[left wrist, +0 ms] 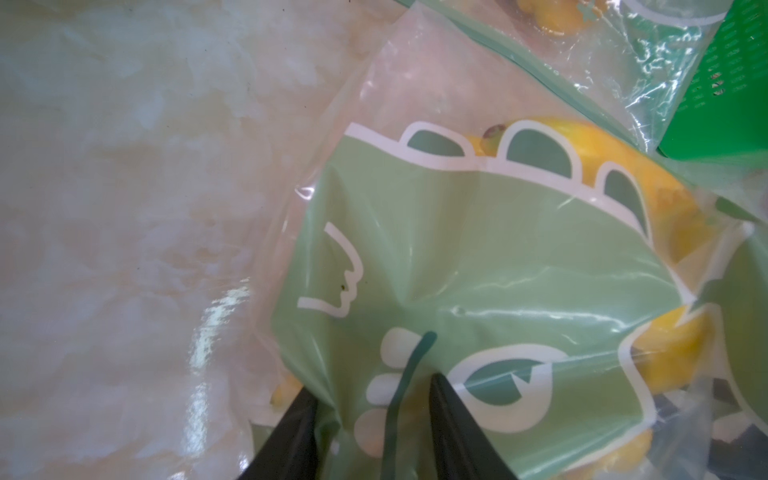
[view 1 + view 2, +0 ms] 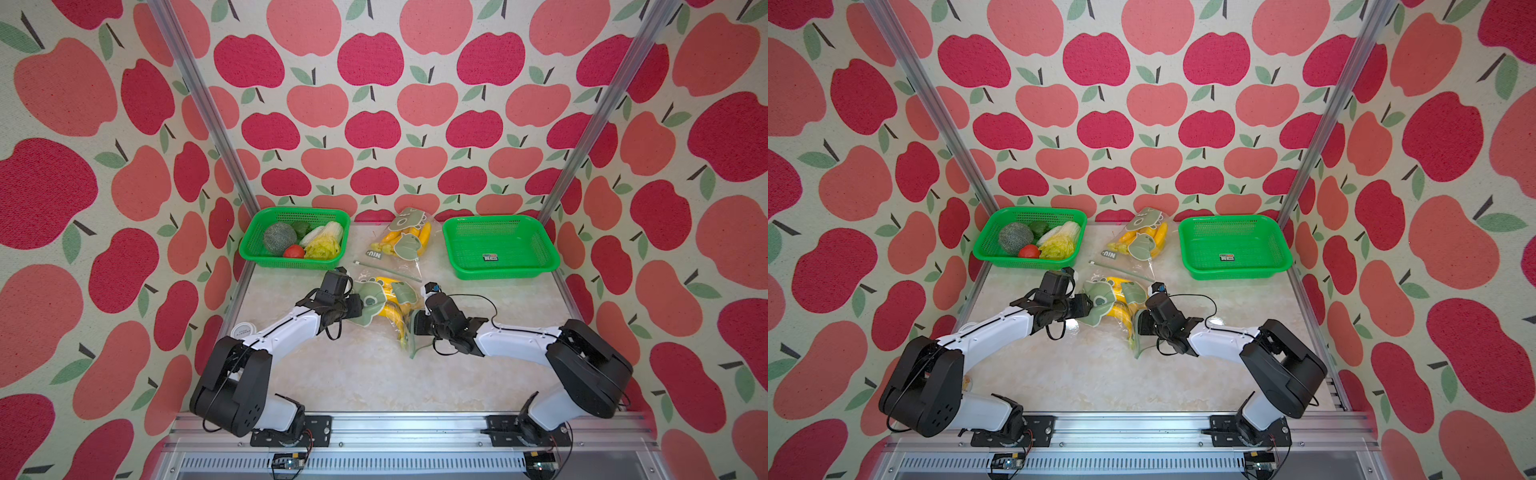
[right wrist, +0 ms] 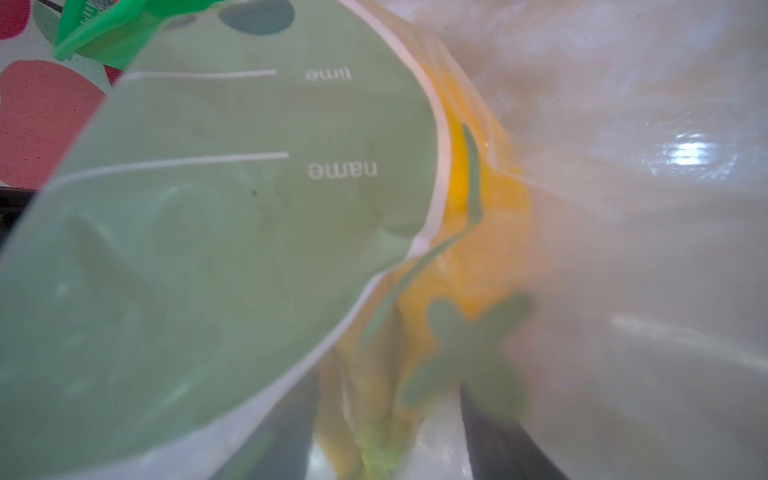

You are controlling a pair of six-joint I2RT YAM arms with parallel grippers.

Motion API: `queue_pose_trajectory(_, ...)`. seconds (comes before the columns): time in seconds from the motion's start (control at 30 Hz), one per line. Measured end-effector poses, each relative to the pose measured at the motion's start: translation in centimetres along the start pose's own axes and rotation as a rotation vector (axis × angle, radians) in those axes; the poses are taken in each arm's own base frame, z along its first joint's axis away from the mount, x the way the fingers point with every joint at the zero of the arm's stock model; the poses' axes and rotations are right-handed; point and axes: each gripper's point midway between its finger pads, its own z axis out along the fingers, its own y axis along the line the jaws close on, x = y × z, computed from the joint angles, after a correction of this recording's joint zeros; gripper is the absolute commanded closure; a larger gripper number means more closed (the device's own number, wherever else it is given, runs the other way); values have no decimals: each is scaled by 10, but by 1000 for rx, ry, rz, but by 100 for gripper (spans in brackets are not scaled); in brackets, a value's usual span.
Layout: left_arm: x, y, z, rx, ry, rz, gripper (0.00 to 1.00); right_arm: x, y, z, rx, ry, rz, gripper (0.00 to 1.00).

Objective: Open the zip-top bag and take out the banana
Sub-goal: Pick up the banana from the zipper food storage bag.

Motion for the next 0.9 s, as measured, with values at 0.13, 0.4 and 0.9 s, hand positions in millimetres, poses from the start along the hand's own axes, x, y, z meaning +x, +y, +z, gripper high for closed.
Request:
queue_pose_trajectory(0.13,0,0,0,-13,-8,2,60,-4,-2,8,77,4,-18,42)
queue_pose_trajectory(0.4,-2,-8,-7,-3,-29,18,76,-6,-10,10,162,3,-19,63)
queue_pose_trajectory(0.9,2,-9,-8,-5,-26,25,93,-5,-22,12,245,24,-34,57)
